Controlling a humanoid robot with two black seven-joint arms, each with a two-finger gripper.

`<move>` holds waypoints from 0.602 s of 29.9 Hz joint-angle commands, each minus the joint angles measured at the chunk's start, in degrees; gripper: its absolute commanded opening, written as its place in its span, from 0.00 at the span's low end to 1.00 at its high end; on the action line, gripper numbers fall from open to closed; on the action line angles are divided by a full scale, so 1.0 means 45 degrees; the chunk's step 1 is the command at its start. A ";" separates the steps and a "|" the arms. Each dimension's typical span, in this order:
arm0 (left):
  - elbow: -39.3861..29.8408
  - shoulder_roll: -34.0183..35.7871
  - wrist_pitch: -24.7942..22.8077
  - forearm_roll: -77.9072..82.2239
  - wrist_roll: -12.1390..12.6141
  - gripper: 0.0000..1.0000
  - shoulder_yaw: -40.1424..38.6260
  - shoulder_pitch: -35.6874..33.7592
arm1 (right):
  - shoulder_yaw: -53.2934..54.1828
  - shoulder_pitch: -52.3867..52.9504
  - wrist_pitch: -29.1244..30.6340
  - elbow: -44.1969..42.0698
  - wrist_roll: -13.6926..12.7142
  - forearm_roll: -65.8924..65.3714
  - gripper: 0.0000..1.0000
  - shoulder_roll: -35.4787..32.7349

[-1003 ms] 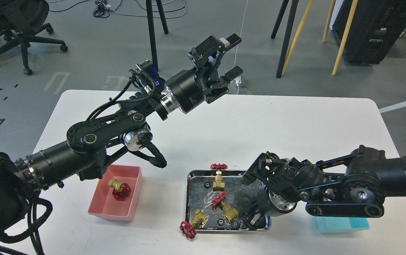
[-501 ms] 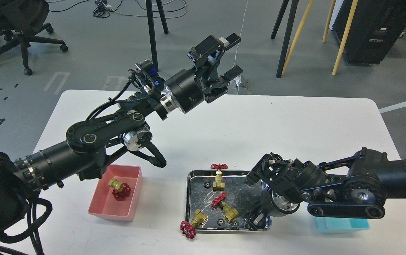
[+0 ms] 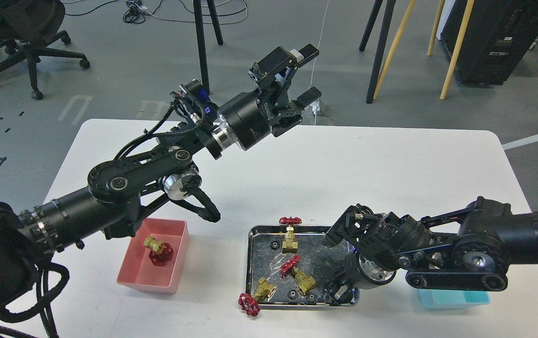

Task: Place valve in pink box and gear in blue box
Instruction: 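Lower the right gripper onto a black gear and close it, then lift the gear and carry it over the light blue box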

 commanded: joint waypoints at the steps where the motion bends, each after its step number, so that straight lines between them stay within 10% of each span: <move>1: 0.0000 0.0000 0.0000 0.0000 0.0001 0.99 -0.0001 0.0000 | -0.0009 -0.0007 0.0000 -0.0016 -0.0001 0.0000 0.24 -0.0020; 18: 0.0000 0.0000 0.0000 0.0000 0.0001 0.99 0.0038 0.0000 | 0.2332 0.2490 0.0000 0.0354 0.0038 0.0799 0.17 -0.2281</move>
